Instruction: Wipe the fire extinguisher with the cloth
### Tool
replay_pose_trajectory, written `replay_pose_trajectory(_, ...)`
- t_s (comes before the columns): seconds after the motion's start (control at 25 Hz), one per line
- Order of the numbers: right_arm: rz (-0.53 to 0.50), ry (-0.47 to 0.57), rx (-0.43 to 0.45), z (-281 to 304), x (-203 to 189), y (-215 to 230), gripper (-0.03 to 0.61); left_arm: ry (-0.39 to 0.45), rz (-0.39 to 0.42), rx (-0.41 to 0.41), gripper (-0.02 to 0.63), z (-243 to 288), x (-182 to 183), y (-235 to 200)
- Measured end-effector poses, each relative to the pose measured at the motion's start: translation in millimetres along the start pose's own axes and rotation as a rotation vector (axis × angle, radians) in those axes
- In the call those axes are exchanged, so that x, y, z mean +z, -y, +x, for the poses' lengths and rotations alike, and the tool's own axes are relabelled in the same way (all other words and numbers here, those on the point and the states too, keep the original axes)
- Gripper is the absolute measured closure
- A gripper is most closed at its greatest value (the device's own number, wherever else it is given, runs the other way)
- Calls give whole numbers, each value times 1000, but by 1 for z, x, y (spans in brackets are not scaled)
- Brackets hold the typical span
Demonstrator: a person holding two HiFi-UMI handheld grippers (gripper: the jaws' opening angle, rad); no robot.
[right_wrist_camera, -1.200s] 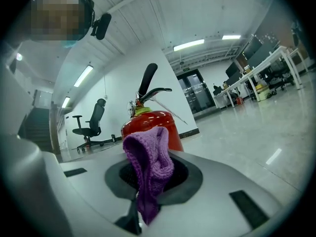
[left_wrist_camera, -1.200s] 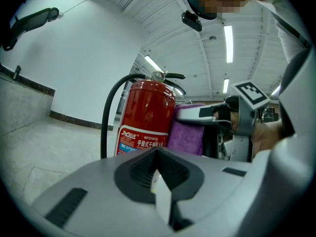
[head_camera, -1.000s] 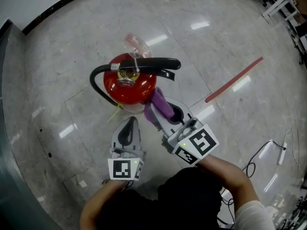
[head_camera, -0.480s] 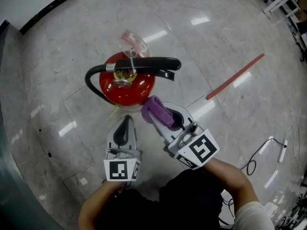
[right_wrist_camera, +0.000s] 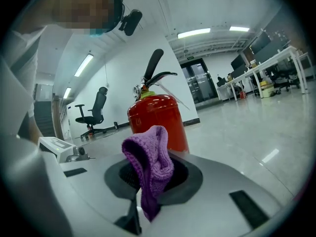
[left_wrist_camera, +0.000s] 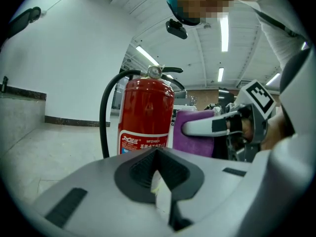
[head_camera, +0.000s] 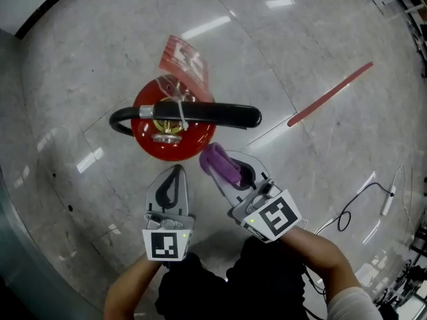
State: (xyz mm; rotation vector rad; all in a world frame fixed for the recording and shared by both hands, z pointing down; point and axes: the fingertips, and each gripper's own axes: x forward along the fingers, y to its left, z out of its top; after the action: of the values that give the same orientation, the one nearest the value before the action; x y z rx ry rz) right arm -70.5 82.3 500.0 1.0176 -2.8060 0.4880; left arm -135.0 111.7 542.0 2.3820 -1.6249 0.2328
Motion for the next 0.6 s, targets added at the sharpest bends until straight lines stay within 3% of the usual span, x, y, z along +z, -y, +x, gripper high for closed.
replay_pose_trajectory(0.32,29,-210,15,-8,-3,-11,520,-58,49,15,611,-20,22,-14)
replay_pose_trajectory(0.44,31,-251,17,-16,19,-19,520,-103,-9,57,611,-33,40,-19)
replay_pose_trajectory(0.6,37,-275,5,-31,71,-36,520,-95,-70,105,611,-53,105,-13)
